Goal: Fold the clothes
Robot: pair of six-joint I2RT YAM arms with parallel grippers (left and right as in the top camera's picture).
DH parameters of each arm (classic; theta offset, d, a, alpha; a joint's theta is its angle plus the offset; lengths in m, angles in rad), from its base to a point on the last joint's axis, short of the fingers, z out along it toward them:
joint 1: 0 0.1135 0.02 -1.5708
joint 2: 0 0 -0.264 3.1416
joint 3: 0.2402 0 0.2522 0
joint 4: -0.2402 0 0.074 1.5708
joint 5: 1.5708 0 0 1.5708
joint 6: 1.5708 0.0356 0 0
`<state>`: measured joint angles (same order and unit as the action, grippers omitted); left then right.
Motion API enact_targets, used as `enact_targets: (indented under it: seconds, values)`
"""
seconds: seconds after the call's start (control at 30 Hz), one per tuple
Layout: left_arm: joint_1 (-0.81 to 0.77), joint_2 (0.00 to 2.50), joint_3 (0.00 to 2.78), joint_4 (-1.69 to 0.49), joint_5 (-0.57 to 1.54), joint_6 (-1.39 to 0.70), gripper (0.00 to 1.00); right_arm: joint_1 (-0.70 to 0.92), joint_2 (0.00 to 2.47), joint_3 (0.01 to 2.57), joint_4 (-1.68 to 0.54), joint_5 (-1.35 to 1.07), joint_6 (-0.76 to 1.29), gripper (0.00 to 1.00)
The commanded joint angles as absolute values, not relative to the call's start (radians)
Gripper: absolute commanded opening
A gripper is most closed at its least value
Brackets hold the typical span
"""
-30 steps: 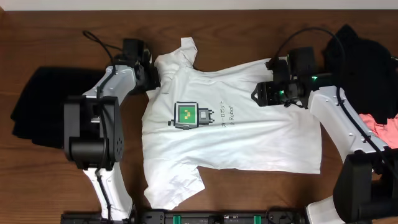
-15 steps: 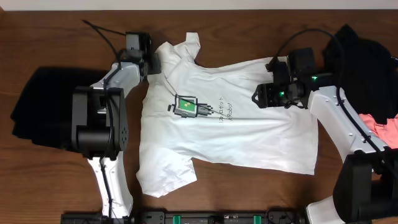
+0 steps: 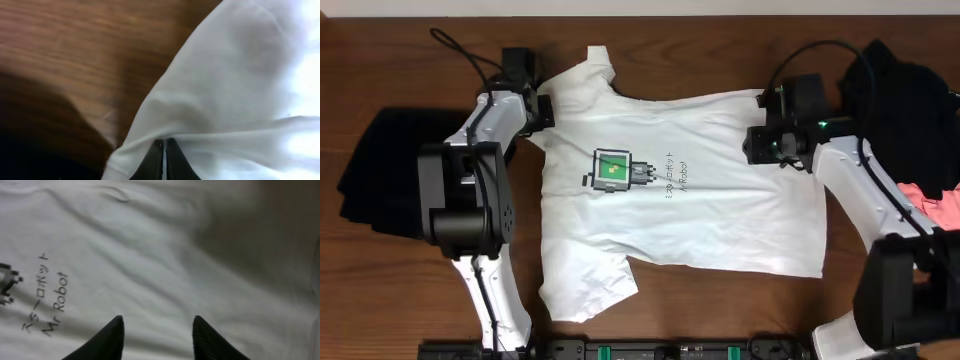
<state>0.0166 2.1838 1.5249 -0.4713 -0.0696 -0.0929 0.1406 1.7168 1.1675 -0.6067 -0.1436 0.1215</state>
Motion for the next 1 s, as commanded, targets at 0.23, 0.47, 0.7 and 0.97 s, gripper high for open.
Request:
enact_targets:
  seconds: [0.23,0.47,0.7,0.97]
  values:
    - [0.053,2.069,1.467,-0.606,-0.117,-0.185,0.06,0.151,1.884,1.164,-0.526,-0.171,0.152,0.22]
    - [0.031,1.91,1.467,-0.637,-0.079,-0.185,0.07,0.138,1.892,1.164,-0.485,-0.11,0.195,0.19]
    - [-0.042,1.905,1.455,-0.627,0.071,-0.169,0.08,0.081,1.924,1.164,-0.429,-0.092,0.194,0.13]
    - [-0.137,1.995,1.451,-0.625,0.089,-0.133,0.06,0.062,1.925,1.164,-0.234,-0.539,0.209,0.06]
